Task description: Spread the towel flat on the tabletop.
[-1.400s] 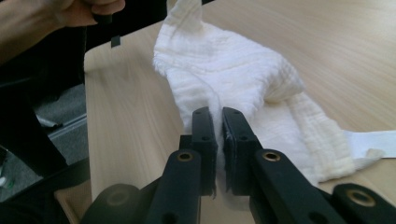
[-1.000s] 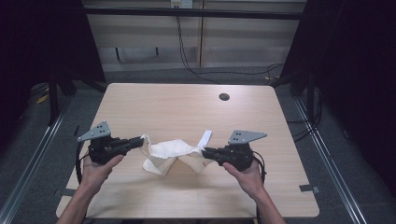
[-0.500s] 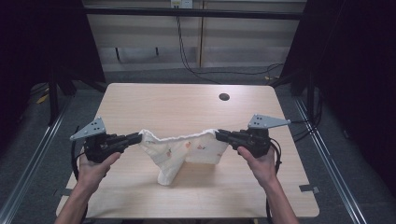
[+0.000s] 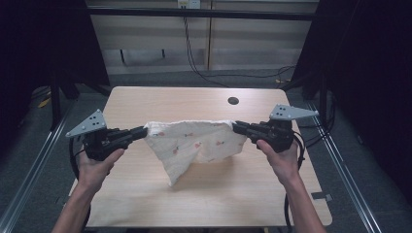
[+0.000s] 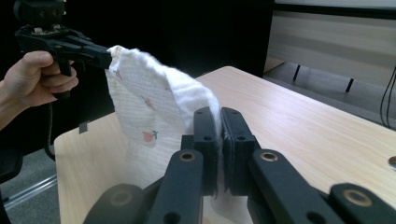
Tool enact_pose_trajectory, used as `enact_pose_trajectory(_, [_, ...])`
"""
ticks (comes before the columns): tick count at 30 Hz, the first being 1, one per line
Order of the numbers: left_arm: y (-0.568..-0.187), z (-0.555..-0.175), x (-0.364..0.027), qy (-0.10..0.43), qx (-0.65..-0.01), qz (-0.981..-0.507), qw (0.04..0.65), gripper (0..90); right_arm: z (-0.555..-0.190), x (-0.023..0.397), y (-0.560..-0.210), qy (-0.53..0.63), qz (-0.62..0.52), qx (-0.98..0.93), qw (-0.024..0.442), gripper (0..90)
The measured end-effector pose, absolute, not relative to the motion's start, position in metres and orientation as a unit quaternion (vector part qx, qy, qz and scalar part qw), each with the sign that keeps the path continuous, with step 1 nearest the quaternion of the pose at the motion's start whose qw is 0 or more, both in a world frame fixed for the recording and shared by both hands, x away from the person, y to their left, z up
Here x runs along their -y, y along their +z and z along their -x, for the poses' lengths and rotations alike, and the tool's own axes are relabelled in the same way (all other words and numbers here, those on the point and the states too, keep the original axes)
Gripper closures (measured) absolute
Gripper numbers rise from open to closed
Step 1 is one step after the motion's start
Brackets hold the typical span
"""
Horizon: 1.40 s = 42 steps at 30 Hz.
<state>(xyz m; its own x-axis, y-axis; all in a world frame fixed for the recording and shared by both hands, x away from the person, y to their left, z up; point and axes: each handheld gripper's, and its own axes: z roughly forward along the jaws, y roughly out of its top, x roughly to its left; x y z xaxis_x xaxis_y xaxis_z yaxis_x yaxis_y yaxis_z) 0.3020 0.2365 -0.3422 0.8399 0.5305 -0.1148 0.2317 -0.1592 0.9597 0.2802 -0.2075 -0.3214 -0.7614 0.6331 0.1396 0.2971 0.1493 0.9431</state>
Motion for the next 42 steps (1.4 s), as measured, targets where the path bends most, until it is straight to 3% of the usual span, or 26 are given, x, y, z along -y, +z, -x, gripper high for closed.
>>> enact_pose_trajectory(14, [-0.316, -0.269, -0.245, 0.164, -0.229, -0.741, 0.609, 88.0, -0.249, 0.208, -0.298, 0.575, -0.280, -0.754, 0.153, 85.3])
enact_pose_trajectory(24, [-0.300, -0.257, -0.249, 0.165, -0.223, -0.739, 0.615, 88.0, -0.226, 0.204, -0.287, 0.590, -0.264, -0.747, 0.155, 85.3])
enact_pose_trajectory(35, [-0.347, -0.295, -0.230, 0.117, -0.257, -0.763, 0.581, 87.9, -0.249, 0.216, -0.337, 0.562, -0.314, -0.754, 0.130, 85.3])
enact_pose_trajectory(42, [-0.383, -0.338, -0.218, 0.104, -0.305, -0.776, 0.542, 87.9, -0.287, 0.220, -0.364, 0.544, -0.344, -0.758, 0.108, 84.9])
